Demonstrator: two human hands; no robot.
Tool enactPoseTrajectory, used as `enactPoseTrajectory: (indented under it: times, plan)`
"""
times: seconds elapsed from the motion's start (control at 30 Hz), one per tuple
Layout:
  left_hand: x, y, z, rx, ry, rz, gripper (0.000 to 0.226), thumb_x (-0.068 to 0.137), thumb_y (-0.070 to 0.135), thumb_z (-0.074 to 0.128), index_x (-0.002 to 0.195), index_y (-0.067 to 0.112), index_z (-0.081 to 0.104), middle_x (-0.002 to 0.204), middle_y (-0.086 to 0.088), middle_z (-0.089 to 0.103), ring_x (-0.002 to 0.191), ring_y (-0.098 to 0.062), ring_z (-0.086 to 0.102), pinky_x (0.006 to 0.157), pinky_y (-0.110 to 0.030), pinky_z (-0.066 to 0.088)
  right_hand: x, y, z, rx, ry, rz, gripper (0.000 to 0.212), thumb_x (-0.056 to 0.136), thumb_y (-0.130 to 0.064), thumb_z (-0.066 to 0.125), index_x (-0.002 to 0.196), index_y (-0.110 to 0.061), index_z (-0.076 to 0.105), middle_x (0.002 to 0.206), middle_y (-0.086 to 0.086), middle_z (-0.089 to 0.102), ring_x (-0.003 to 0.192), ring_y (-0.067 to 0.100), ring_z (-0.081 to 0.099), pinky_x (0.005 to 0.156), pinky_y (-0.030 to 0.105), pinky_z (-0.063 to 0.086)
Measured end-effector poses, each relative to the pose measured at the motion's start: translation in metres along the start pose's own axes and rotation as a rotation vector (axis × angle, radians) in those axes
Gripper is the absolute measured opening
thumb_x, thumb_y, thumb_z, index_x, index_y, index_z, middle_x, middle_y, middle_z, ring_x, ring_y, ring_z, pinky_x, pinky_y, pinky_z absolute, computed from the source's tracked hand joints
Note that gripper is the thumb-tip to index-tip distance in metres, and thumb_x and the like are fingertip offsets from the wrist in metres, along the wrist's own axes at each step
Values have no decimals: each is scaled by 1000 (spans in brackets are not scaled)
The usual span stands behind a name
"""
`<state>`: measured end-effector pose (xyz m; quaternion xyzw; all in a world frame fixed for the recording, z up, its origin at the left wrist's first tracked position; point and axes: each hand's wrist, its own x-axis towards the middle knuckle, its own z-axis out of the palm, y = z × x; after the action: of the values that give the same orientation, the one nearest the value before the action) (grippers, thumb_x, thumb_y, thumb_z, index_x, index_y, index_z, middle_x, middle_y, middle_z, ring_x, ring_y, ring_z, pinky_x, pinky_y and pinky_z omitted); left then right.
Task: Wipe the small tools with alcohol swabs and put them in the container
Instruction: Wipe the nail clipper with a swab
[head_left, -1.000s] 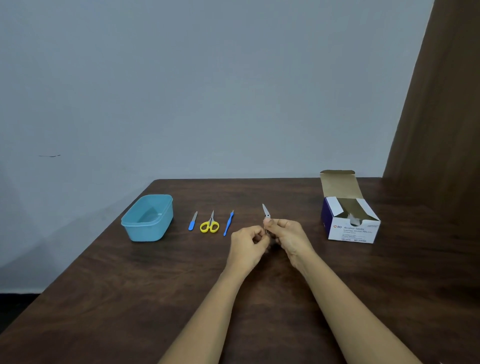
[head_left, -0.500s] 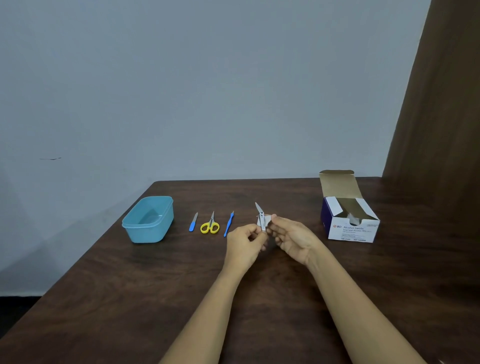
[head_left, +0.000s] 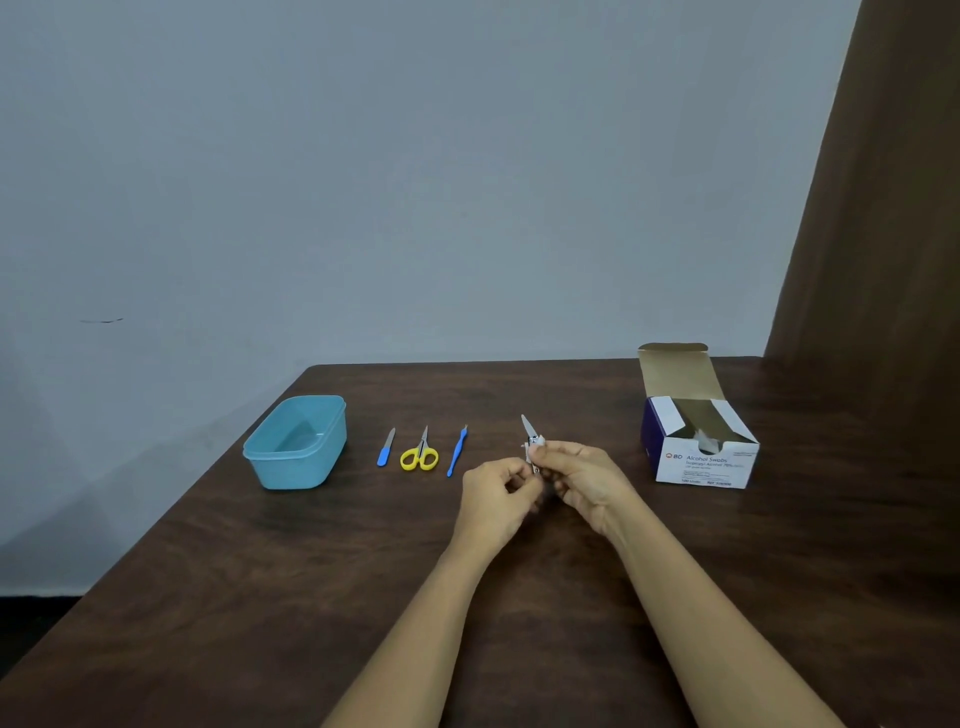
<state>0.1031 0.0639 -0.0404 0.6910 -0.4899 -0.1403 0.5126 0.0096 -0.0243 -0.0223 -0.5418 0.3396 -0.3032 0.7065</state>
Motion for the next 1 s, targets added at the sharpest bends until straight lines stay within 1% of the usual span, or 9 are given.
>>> enactPoseTrajectory:
  times: [0.13, 0.3, 0.47, 0.57, 0.63, 0.7, 0.73, 0.83, 1.0]
  plan:
    - [0, 0, -1, 19, -16, 3, 16, 85, 8, 60, 71, 4, 67, 58, 3, 63, 51, -1, 59, 54, -10, 44, -1, 0, 1, -86, -23, -22, 8, 81, -16, 74, 86, -9, 74, 69, 2, 62, 61, 9, 48, 59, 21, 41]
    - [-2, 3, -3, 40, -34, 18, 14, 86, 9, 60, 75, 10, 69, 59, 6, 63, 53, 1, 59, 54, -9, 44, -3, -3, 1, -120, -83, -5, 5, 81, -13, 73, 76, -11, 71, 67, 2, 64, 61, 10, 52, 61, 22, 42]
    - [-2, 3, -4, 18, -26, 21, 16, 86, 11, 61, 72, 14, 67, 59, 6, 63, 54, 0, 60, 54, -9, 44, -4, -4, -2, -59, -61, 14, 13, 78, -12, 75, 90, -8, 74, 78, 4, 71, 72, 13, 60, 66, 23, 44]
    - [1, 0, -2, 8, 15, 18, 16, 88, 14, 61, 74, 9, 67, 63, -1, 66, 56, -5, 63, 60, -23, 53, -4, -5, -3, -5, -83, 17, 11, 81, -14, 73, 92, -11, 74, 76, 0, 71, 70, 9, 57, 65, 22, 39]
    - [2, -2, -1, 5, 38, 24, 18, 89, 15, 59, 76, 6, 66, 67, -7, 66, 57, -7, 62, 65, -32, 54, -4, -7, -3, 24, -84, 32, 14, 85, -18, 70, 97, -11, 74, 74, -2, 68, 66, 5, 53, 62, 19, 37]
    - [3, -3, 0, 9, 43, 38, 21, 90, 17, 56, 72, 7, 63, 67, -8, 64, 59, -12, 61, 65, -34, 52, -4, -8, -3, 42, -74, 45, 17, 89, -17, 66, 102, -10, 73, 76, -2, 66, 65, 4, 51, 60, 18, 36]
    - [3, -3, 0, 9, 41, 42, 22, 90, 17, 55, 71, 9, 61, 65, -6, 63, 60, -13, 59, 63, -32, 51, -4, -8, -3, 43, -68, 47, 18, 90, -15, 64, 104, -9, 72, 78, -1, 67, 66, 4, 52, 59, 18, 36]
    - [2, 0, 0, -5, 28, 46, 28, 94, 17, 52, 66, 19, 55, 59, 5, 52, 56, -3, 48, 53, -15, 38, -6, -8, -1, 36, -47, 49, 20, 91, -13, 63, 108, -7, 71, 82, -1, 69, 67, 5, 54, 59, 17, 36]
    - [2, 2, 2, -20, 32, 48, 29, 96, 14, 46, 67, 12, 45, 60, 7, 43, 57, -4, 39, 55, -19, 32, -6, -8, 2, 20, 48, 28, 12, 87, -20, 67, 94, -11, 74, 77, 0, 65, 72, 9, 53, 63, 21, 40]
